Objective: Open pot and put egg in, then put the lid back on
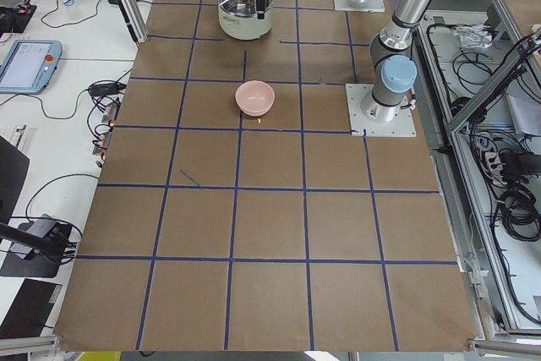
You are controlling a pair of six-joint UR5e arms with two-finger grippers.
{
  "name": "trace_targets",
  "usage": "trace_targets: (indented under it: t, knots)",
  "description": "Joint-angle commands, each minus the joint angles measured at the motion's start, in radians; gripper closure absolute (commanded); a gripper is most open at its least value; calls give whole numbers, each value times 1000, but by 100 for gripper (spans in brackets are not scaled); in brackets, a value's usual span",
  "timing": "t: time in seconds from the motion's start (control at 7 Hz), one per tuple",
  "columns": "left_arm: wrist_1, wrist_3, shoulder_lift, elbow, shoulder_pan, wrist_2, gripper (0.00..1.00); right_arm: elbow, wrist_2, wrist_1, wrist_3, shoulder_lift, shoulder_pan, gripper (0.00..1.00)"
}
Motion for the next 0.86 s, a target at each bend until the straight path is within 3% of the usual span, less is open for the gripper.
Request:
trace_targets:
  t: [0.0,0.71]
  knots:
    - [2,0,0,1,0,0,0,7,4,16,5,-6,7,0]
    - [5,-11,3,-3,15,-7,0,-2,2,20,5,-5,1,0]
